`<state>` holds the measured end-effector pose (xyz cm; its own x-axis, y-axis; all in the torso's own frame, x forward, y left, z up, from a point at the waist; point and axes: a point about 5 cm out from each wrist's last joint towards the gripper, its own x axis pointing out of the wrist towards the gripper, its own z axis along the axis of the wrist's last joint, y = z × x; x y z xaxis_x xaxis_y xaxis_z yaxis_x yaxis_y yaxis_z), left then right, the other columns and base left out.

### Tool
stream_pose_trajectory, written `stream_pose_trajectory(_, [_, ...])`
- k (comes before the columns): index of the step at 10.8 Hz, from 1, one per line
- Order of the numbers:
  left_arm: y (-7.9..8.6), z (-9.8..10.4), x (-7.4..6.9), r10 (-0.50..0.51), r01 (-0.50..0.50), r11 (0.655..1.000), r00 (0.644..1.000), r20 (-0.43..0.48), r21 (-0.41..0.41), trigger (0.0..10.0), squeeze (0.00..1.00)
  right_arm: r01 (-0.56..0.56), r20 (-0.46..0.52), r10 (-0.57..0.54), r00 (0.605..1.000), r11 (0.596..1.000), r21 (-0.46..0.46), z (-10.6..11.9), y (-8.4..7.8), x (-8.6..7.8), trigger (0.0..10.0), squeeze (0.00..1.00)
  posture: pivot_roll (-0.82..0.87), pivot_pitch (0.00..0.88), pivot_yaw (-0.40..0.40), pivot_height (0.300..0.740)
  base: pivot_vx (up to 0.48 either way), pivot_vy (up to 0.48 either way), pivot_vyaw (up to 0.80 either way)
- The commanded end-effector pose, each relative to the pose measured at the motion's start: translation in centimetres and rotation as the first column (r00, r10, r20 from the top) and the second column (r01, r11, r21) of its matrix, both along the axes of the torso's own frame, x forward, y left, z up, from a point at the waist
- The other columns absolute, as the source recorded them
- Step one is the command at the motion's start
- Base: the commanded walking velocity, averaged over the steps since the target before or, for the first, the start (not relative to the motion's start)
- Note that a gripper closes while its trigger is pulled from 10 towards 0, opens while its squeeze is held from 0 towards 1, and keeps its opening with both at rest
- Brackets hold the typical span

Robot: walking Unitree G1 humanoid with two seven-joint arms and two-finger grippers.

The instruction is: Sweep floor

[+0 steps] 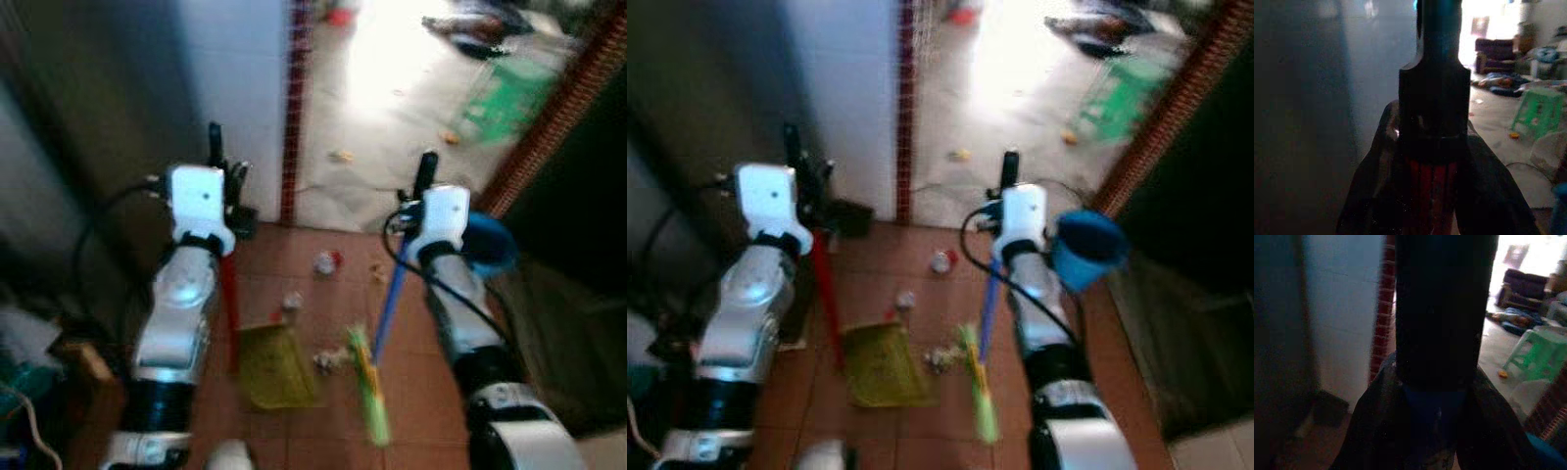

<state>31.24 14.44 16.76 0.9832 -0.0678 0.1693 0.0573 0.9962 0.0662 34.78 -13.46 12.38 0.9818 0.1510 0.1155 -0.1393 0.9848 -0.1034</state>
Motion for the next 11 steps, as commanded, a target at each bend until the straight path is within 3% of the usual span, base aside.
stream_pose_trajectory(1, [-0.9, 1.6, 0.1, -0.031, 0.029, 0.999, 0.997, 0.075, 0.025, 10.0, 0.0, 0.025, 0.052, -0.025, 0.998, 1.0, 0.008, 1.2, -0.9, 0.3, 10.0, 0.0, 0.07, 0.04, -0.073, 0.74, 0.48, 0.0, 0.0])
stream_pose_trajectory(6, [-1.5, 1.7, -0.5, -0.049, 0.05, 0.999, 0.994, 0.099, -0.007, 10.0, 0.0, 0.018, 0.057, -0.018, 0.998, 1.0, 0.005, 1.2, -0.7, 0.3, 10.0, 0.0, 0.07, 0.043, -0.075, 0.74, 0.454, 0.0, 0.0])
stream_pose_trajectory(11, [-1.1, 0.1, -1.6, -0.038, 0.035, 0.998, 0.997, 0.067, 0.048, 10.0, 0.0, 0.01, 0.047, -0.01, 0.999, 1.0, 0.001, 1.0, -0.7, 0.3, 10.0, 0.0, 0.08, 0.063, -0.084, 0.74, 0.0, 0.0, 0.0])
